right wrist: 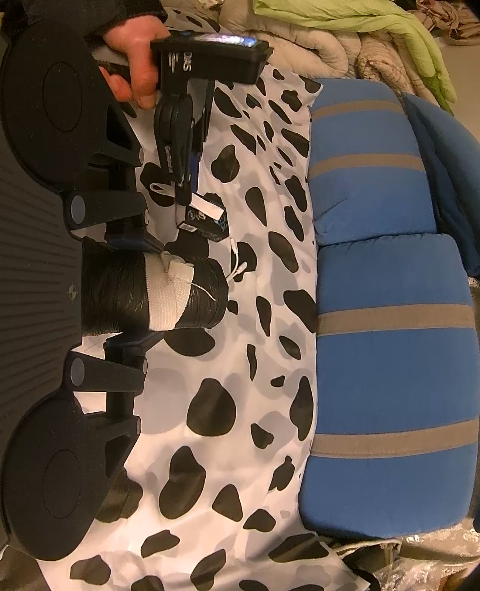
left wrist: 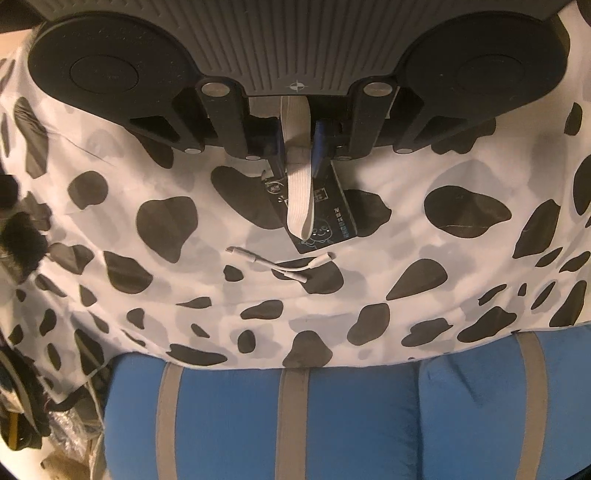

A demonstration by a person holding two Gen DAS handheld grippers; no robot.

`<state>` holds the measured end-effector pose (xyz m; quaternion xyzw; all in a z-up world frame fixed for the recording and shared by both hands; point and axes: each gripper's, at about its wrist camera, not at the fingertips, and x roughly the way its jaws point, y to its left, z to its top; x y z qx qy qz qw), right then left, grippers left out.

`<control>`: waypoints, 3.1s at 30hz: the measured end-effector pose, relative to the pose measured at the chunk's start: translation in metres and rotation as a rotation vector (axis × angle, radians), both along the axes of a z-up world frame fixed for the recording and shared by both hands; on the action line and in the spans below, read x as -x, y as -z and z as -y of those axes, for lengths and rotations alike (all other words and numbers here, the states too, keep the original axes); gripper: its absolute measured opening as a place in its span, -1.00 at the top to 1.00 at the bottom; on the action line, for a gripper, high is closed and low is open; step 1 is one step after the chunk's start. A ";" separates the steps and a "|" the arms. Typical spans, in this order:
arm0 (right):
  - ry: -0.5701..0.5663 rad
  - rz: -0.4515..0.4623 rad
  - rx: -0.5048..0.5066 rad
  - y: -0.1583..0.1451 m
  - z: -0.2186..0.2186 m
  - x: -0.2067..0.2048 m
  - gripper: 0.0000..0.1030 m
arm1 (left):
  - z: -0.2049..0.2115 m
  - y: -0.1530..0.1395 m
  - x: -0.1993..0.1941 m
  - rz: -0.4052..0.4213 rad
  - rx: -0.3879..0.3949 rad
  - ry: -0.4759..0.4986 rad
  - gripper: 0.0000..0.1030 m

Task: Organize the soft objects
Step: 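Grasp the taped black cable bundle with the right gripper while the left gripper grasps the tissue pack strap, then lift the cable bundle and white strap with both grippers, leaving the tissue pack, then carry both items over the box and open both grippers to drop them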

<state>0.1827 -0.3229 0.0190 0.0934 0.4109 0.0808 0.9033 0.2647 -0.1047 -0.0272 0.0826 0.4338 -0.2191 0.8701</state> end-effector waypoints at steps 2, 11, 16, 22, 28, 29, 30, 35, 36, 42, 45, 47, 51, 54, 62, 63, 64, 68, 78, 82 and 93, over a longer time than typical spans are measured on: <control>-0.007 -0.005 0.003 0.001 -0.004 -0.002 0.11 | -0.005 -0.003 0.003 0.003 0.005 -0.003 0.70; -0.023 -0.027 0.025 0.005 -0.019 -0.004 0.11 | -0.031 -0.023 0.027 0.018 0.067 -0.023 0.70; -0.023 -0.034 0.027 0.005 -0.027 0.011 0.11 | -0.039 -0.035 0.046 0.036 0.105 -0.016 0.70; -0.016 -0.037 0.030 0.002 -0.033 0.034 0.12 | -0.045 -0.043 0.077 0.079 0.080 -0.002 0.70; 0.004 -0.056 0.026 0.003 -0.031 0.060 0.11 | -0.057 -0.049 0.106 0.071 0.104 0.003 0.70; 0.006 -0.061 0.028 0.004 -0.031 0.065 0.12 | -0.059 -0.049 0.110 0.068 0.106 0.002 0.70; 0.006 -0.065 0.030 0.004 -0.031 0.069 0.12 | -0.060 -0.050 0.114 0.065 0.109 0.000 0.70; 0.012 -0.082 0.025 0.006 -0.029 0.089 0.11 | -0.067 -0.053 0.134 0.051 0.127 0.016 0.70; 0.016 -0.083 0.021 0.006 -0.028 0.094 0.11 | -0.068 -0.053 0.137 0.049 0.132 0.019 0.70; 0.031 -0.080 0.000 0.003 -0.027 0.118 0.11 | -0.071 -0.055 0.164 0.024 0.148 0.043 0.70; 0.031 -0.080 -0.008 0.002 -0.030 0.127 0.12 | -0.073 -0.055 0.177 0.013 0.147 0.049 0.70; 0.029 -0.080 -0.007 0.001 -0.033 0.134 0.11 | -0.074 -0.055 0.187 0.006 0.146 0.052 0.70; 0.020 -0.076 -0.011 -0.001 -0.040 0.147 0.11 | -0.077 -0.054 0.204 -0.011 0.146 0.061 0.70; 0.009 -0.071 -0.010 -0.003 -0.046 0.156 0.11 | -0.079 -0.053 0.216 -0.025 0.143 0.072 0.70; -0.013 -0.082 -0.016 -0.005 -0.062 0.181 0.11 | -0.084 -0.050 0.246 -0.076 0.136 0.087 0.70; -0.017 -0.085 -0.016 -0.005 -0.064 0.184 0.11 | -0.084 -0.049 0.248 -0.084 0.135 0.088 0.70; -0.023 -0.089 -0.017 -0.005 -0.067 0.187 0.11 | -0.084 -0.048 0.251 -0.094 0.133 0.089 0.70; -0.045 -0.109 -0.017 -0.005 -0.078 0.198 0.11 | -0.084 -0.045 0.260 -0.125 0.115 0.092 0.70; -0.080 -0.162 0.010 -0.001 -0.097 0.212 0.11 | -0.083 -0.036 0.259 -0.182 0.042 0.050 0.11; -0.072 -0.171 0.010 0.000 -0.097 0.213 0.11 | -0.083 -0.035 0.258 -0.184 0.030 0.043 0.05; -0.081 -0.203 0.019 0.005 -0.099 0.211 0.11 | -0.082 -0.037 0.255 -0.180 0.016 0.016 0.05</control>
